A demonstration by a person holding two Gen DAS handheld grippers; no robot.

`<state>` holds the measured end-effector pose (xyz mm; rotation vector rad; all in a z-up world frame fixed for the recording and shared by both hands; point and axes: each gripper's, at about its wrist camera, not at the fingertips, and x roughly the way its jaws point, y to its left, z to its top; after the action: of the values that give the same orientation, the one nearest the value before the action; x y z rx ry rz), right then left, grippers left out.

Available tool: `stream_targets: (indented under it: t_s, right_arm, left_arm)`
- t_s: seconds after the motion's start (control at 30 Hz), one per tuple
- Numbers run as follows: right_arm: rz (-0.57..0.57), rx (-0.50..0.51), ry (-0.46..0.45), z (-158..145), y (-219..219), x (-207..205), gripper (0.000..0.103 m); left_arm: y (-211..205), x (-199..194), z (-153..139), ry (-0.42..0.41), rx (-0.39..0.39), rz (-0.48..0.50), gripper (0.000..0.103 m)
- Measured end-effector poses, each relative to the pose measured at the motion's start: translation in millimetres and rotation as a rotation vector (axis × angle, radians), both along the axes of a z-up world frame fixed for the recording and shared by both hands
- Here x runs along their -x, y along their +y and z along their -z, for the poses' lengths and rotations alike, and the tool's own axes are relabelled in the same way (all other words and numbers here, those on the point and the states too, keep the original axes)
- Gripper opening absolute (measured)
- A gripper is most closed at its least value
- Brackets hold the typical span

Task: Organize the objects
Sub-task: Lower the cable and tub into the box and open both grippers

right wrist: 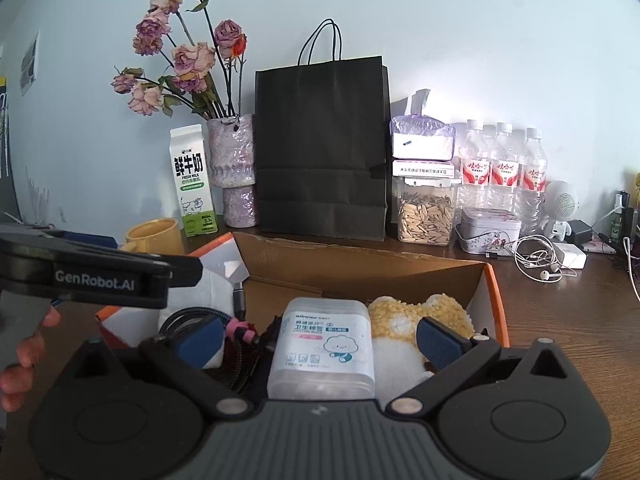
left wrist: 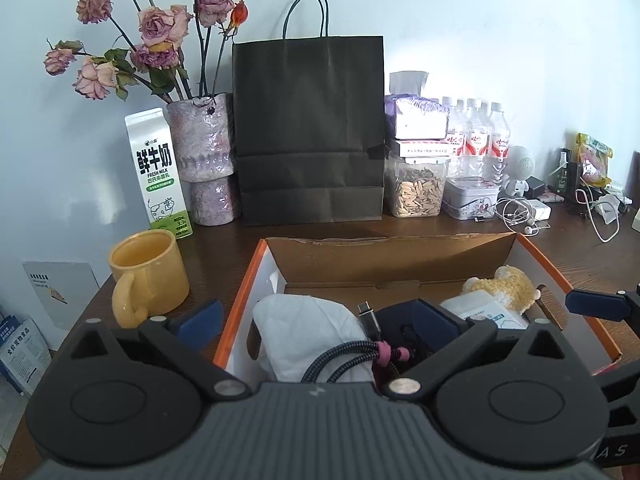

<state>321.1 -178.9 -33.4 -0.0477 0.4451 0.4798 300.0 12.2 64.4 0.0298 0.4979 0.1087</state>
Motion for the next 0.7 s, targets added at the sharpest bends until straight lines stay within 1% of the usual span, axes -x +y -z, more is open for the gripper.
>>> stream_targets:
  t_s: [0.1,0.27,0.37,0.5,0.7]
  right_arm:
    - [0.002,-0.003,0.001,-3.8,-3.7,9.4,0.103]
    - [0.001,-0.007,-0.006,-10.0,-11.4,26.7,0.103]
    - [0.000,-0.006,-0.002,-10.7,-13.6,37.8,0.103]
    - [-0.019,0.001,0.011,-7.7,-15.4,58.7,0.103]
    - [-0.047,0.027,0.048,5.3,-16.2,91.4,0.103]
  left_arm:
    - [-0.3,8.9,-2.6,0.006,0.006,-0.009,0.103]
    - [-1.9,26.6,-10.1,-0.014,0.008,-0.004,0.103]
    - [-2.4,39.2,-10.1,-0.013,0.012,-0.010,0.103]
    - [2.2,64.5,-3.0,0.002,0.027,-0.009,0.103]
    - [11.3,109.0,16.3,0.043,0.037,-0.005,0.103]
